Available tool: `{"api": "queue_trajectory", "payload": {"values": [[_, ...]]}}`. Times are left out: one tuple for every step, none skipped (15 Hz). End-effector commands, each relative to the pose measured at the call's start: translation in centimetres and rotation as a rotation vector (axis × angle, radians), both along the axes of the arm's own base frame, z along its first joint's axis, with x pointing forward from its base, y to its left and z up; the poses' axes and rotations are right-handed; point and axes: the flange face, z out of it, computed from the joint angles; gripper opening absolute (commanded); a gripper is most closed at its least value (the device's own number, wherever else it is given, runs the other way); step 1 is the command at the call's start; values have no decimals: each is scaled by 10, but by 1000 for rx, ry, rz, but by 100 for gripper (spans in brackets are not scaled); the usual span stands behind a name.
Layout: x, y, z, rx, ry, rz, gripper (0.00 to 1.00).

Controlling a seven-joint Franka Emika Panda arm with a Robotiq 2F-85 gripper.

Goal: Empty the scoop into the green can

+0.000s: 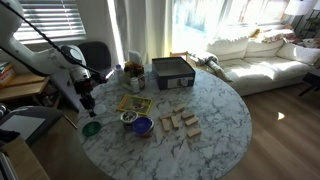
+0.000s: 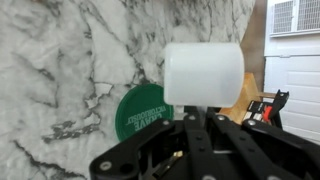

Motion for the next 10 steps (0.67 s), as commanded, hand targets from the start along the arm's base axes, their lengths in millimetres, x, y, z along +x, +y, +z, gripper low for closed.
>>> {"api": "queue_trajectory", "payload": {"values": [[14,18,-25,-106,41,77,2],[16,20,-32,-128,51,94,2],[20,23,-37,-151,58,116,2],[22,23,-46,-179,70,139,2],[27,22,-52,-198,79,158,2],[32,22,-53,-226,65,155,2],[21,20,-40,-162,72,143,7],[25,20,-45,-178,73,148,7],[28,20,-49,-184,73,150,7],[30,20,-51,-188,74,150,7]]}}
